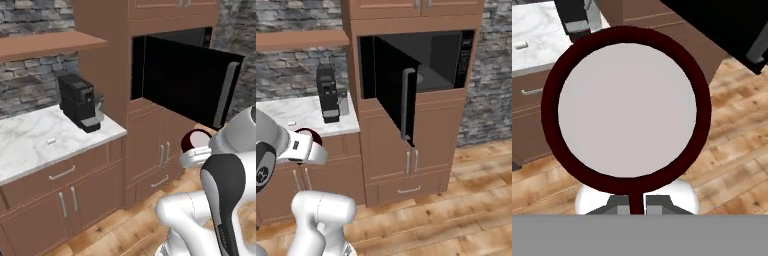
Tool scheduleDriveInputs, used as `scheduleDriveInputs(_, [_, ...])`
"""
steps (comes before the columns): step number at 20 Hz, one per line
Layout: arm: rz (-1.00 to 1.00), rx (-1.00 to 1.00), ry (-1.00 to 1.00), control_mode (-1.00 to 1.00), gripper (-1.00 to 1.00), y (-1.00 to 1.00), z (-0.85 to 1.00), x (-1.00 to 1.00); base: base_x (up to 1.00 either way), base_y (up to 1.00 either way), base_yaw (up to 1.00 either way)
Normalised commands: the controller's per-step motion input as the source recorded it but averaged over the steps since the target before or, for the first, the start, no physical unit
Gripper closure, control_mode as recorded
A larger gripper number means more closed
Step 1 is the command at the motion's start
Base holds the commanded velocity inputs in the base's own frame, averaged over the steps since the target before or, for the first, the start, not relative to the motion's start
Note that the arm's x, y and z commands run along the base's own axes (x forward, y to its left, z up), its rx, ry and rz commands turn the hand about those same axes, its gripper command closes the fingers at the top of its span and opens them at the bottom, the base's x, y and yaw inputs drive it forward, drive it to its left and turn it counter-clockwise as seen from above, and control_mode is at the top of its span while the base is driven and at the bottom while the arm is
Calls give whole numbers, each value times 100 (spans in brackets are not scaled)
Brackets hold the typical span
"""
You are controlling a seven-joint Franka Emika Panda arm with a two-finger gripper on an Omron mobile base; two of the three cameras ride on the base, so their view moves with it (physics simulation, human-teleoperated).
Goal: Pick the mug from the counter and place it inside the microwave. Then close the microwave.
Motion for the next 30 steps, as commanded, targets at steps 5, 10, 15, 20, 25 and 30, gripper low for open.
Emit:
scheduleDriveInputs(5, [0,0,0,100,100,0,0,0,-74,0,-71])
scheduleDriveInputs(10, [0,0,0,100,100,0,0,0,-35,-43,-64])
scheduleDriveInputs(15, [0,0,0,100,100,0,0,0,5,-95,-28])
scheduleDriveInputs(20, [0,0,0,100,100,0,0,0,38,-100,1])
scheduleDriveInputs(25, [0,0,0,100,100,0,0,0,68,-98,16])
scheduleDriveInputs(30, [0,0,0,100,100,0,0,0,54,-72,36])
